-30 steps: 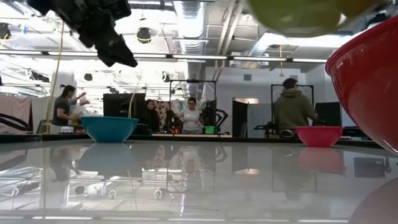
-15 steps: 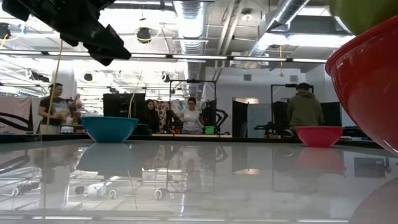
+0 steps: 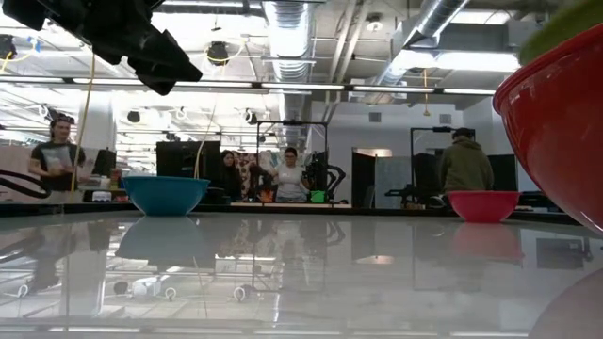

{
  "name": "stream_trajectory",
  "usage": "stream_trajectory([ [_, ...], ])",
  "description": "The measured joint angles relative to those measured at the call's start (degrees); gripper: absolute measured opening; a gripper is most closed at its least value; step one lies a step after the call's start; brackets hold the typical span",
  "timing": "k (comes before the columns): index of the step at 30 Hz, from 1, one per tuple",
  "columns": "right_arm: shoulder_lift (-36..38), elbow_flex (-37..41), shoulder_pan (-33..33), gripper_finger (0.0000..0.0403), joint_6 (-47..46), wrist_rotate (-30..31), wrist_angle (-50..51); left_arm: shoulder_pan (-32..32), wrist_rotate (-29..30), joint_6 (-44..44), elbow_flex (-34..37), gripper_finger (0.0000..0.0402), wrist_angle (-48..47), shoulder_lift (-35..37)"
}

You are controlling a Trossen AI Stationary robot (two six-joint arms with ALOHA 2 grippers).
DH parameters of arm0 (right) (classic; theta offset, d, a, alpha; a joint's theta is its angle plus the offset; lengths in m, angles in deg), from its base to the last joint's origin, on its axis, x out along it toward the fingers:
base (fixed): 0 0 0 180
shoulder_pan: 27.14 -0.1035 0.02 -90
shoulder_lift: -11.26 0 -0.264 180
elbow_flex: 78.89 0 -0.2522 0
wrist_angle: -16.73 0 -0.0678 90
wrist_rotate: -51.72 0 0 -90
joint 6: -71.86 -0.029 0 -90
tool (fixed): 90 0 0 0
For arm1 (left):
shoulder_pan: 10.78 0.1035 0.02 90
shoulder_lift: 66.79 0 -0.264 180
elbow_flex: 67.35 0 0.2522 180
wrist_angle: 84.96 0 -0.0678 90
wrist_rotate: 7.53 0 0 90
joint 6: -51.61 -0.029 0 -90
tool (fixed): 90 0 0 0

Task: Nest bowls inside each other
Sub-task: Stack the green bowl on top of the orange bowl

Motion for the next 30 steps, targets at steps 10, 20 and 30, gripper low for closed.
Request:
stream_trajectory([
  [10, -0.2, 0.2, 0.2, 0.0019, 0.0, -0.7, 1.0, 0.0, -0.6, 0.8, 0.0, 0.0132, -0.2, 0.0],
  [20, -1.8, 0.2, 0.4, 0.0019, 0.0, -6.5, 4.4, 0.0, -0.6, 0.8, 0.0, 0.0132, -0.2, 0.0],
  [30, -3.6, 0.4, 3.6, 0.0019, 0.2, -6.7, 4.5, 0.0, -0.5, 0.8, 0.0, 0.0132, -0.1, 0.0],
])
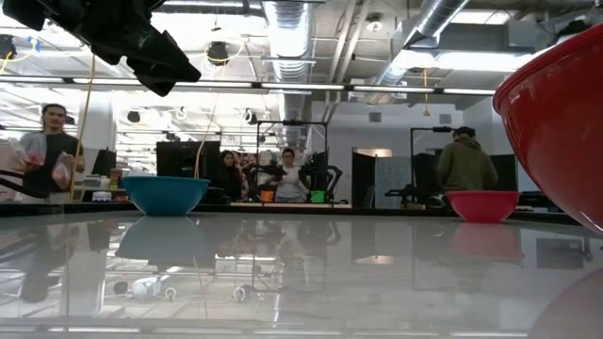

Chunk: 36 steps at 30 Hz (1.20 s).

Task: Nest bowls inside each other
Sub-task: Stack the green bowl on top of the orange bowl, then stack the blue bowl on top of the green bowl

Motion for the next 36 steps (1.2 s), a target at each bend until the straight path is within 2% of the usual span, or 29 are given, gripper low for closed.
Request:
stream_trajectory([
  [2, 0.0, 0.0, 0.3, 0.0025, 0.0, -0.1, 0.4, 0.0, 0.0, 0.0, 0.0, 0.0132, 0.0, 0.0],
  [8, 0.1, 0.0, 1.5, 0.0102, 0.0, -7.7, 1.6, 0.0, 0.0, 0.1, 0.0, 0.0132, 0.0, 0.0],
  [12, 0.4, 0.0, 1.8, 0.0134, 0.4, -9.0, 1.9, 0.0, -0.1, 0.1, 0.0, 0.0132, 0.0, 0.0],
  [21, 3.8, -5.2, 3.3, 0.0137, 1.2, -8.7, 6.0, 0.0, -0.1, -0.4, 0.0, 0.0132, -0.1, 0.0],
  [28, 5.7, -8.8, 9.1, 0.0126, 6.9, 1.8, 5.6, 0.0, -1.1, -1.8, 0.0, 0.0132, -0.2, 0.0],
  [32, 5.4, -9.0, 16.8, 0.0125, 18.4, 6.2, -1.1, 0.0, -1.1, -2.5, 0.0, 0.0132, -0.6, 0.0],
  [36, 3.2, -9.0, 26.6, 0.0125, 34.1, 6.8, -11.9, 0.0, -1.0, -3.0, 0.0, 0.0132, -1.6, 0.0],
])
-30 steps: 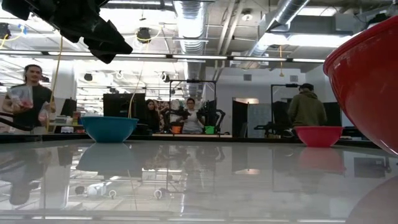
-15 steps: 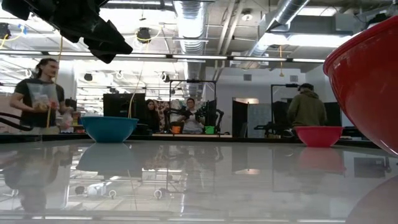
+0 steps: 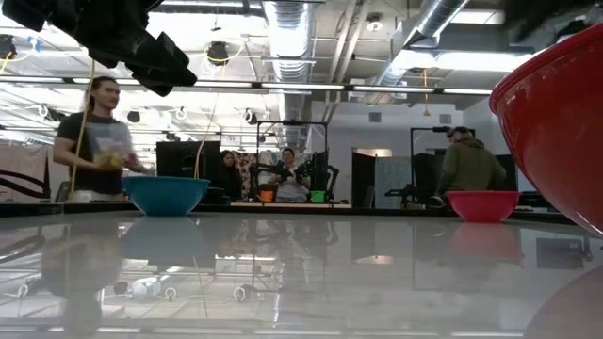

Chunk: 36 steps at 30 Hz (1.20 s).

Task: Nest bowls inside each other
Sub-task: Stack the blue bowl on top of the green bowl

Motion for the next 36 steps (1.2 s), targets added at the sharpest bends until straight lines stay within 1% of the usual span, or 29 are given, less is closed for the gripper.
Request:
stream_trajectory([
  [6, -5.5, 0.0, 13.6, 0.0125, 19.9, 0.0, -18.2, 0.0, 0.1, 0.0, 0.0, 0.0132, -0.5, 0.0],
  [11, -11.0, 0.0, 22.1, 0.0125, 32.6, -0.7, -34.7, 0.0, 0.2, -0.7, 0.0, 0.0132, -3.3, 0.0],
  [16, -16.7, 0.0, 28.3, 0.0125, 42.2, -3.8, -50.7, 0.0, 3.8, -0.9, -0.1, 0.0132, -7.6, 0.1],
  [19, -20.1, 0.0, 31.6, 0.0125, 45.4, -6.0, -58.7, 0.1, 7.5, -0.8, -0.1, 0.0132, -10.8, 0.1],
  [23, -23.2, 0.0, 34.3, 0.0125, 50.8, -8.3, -63.1, 1.0, 15.2, 1.1, -0.1, 0.0132, -19.5, 2.6],
  [25, -23.2, 0.0, 34.5, 0.0125, 53.3, -8.6, -61.9, 3.0, 19.0, 0.8, -0.1, 0.0132, -24.1, 5.0],
  [27, -22.4, 0.0, 34.5, 0.0125, 55.5, -8.5, -59.8, 6.6, 20.1, -1.8, -0.7, 0.0132, -26.1, 7.9],
  [28, -21.8, 0.1, 34.4, 0.0125, 56.7, -8.5, -57.8, 9.0, 19.2, -3.1, -1.9, 0.0132, -27.0, 9.2],
  [31, -19.9, 0.0, 34.3, 0.0124, 58.1, -8.5, -55.4, 18.3, 11.1, -7.6, -7.0, 0.0132, -32.7, 11.1],
  [34, -18.4, 0.0, 34.4, 0.0123, 60.6, -8.3, -53.6, 29.7, 4.3, -12.5, -13.6, 0.0132, -40.2, 9.4],
  [36, -17.6, 0.0, 34.4, 0.0123, 61.5, -8.3, -51.3, 36.5, -2.1, -16.7, -17.9, 0.0132, -44.8, 6.6],
])
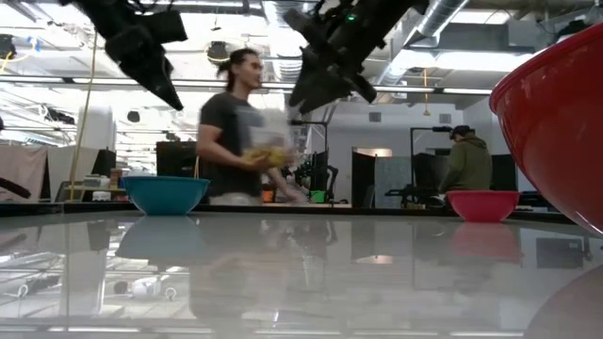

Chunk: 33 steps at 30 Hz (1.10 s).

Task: Nest bowls inside each other
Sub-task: Stack the blue bowl on top of the green bowl

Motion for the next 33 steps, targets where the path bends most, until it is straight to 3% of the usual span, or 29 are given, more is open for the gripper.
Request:
stream_trajectory([
  [4, 1.3, 0.0, -0.6, 0.0123, 0.2, 0.0, 2.8, 8.9, -12.0, -13.6, -3.7, 0.0132, -7.5, -6.5],
  [7, 1.7, 0.0, -2.0, 0.0123, 0.2, 0.1, 5.7, 11.4, -14.8, -20.2, -3.9, 0.0135, -11.3, -9.7],
  [13, 1.7, 0.0, -5.6, 0.0123, -0.1, 2.9, 9.7, 12.1, -14.0, -22.5, -3.9, 0.0165, -13.0, -14.7],
  [24, 1.7, 0.0, -7.3, 0.0123, -1.6, 3.2, 10.2, 12.4, -4.8, -22.3, -3.9, 0.0253, -11.6, -24.9],
  [29, 1.7, 0.0, -7.2, 0.0123, -2.0, 3.3, 10.3, 13.1, 0.7, -21.8, -3.9, 0.0258, -10.1, -29.4],
  [33, 1.7, 0.0, -7.2, 0.0123, -2.3, 3.2, 10.4, 14.0, -0.4, -20.9, -3.9, 0.0244, -9.7, -32.0],
])
